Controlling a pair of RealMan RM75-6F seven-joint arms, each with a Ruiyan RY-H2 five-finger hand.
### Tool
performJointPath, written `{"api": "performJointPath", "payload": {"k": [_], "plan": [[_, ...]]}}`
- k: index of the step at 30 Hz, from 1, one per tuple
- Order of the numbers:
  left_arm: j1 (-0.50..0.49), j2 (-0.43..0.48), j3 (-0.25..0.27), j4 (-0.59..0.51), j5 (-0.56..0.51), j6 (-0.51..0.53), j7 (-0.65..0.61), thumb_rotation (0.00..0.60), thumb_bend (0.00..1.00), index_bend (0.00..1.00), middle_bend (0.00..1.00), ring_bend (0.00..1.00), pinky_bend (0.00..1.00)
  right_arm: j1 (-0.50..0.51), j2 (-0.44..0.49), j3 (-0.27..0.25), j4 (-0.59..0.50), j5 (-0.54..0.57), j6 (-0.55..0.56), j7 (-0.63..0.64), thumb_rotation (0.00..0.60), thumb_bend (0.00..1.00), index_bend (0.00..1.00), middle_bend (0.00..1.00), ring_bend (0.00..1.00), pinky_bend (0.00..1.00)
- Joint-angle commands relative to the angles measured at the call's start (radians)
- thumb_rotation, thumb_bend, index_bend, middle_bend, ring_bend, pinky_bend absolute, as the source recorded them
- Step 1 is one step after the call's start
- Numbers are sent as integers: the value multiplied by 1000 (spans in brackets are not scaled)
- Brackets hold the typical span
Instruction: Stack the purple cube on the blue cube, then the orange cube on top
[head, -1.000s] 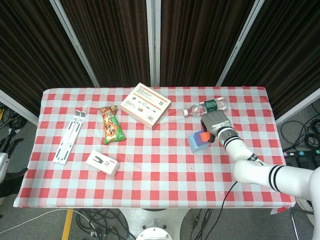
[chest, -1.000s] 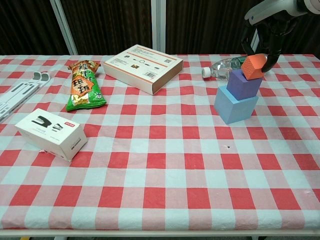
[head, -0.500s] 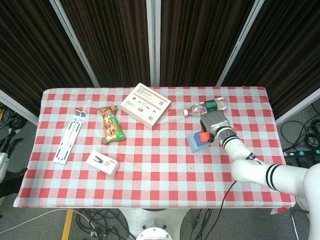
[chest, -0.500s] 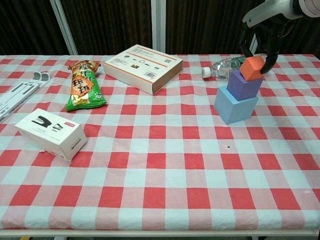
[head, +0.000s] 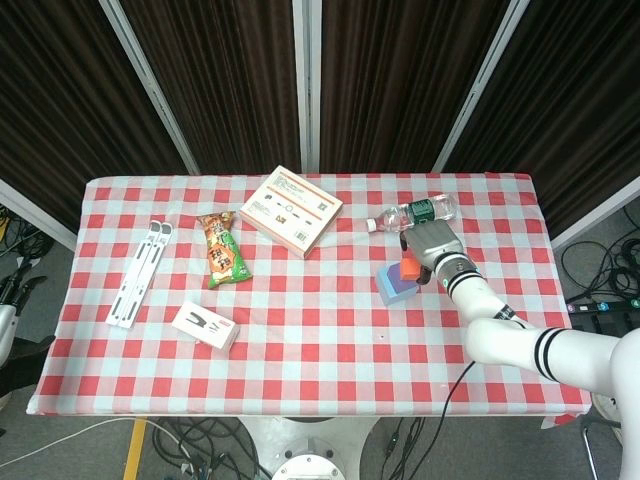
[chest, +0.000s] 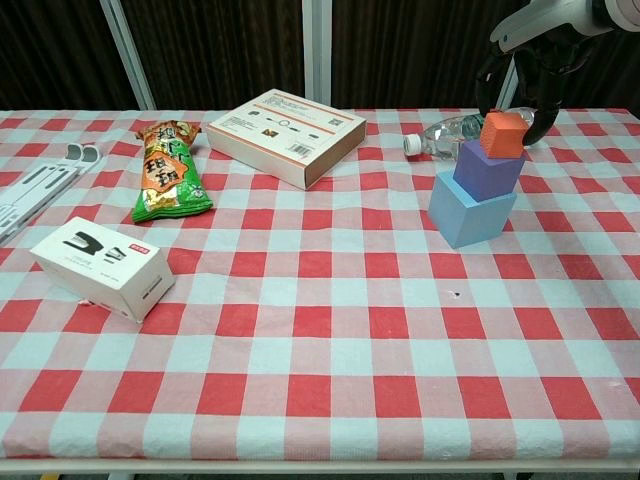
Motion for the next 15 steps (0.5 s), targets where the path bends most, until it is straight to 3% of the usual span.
{"api": "performJointPath", "payload": {"k": [1,10,15], "plan": [[-1,0,0,-1,0,-1,1,600,51,216,143,133,270,-6,0,6,0,-13,6,7,600,53,318,1000,1000,1000],[-1,3,0,-8,1,0,5,600,51,216,143,133,271,-10,17,10,-11,-41,28,5,600,56,316,1000,1000,1000],[-2,6,-2,-12,0,0,4,600,51,216,143,133,271,-25,73,57,-47,-81,45,47,600,56,312,1000,1000,1000]]}}
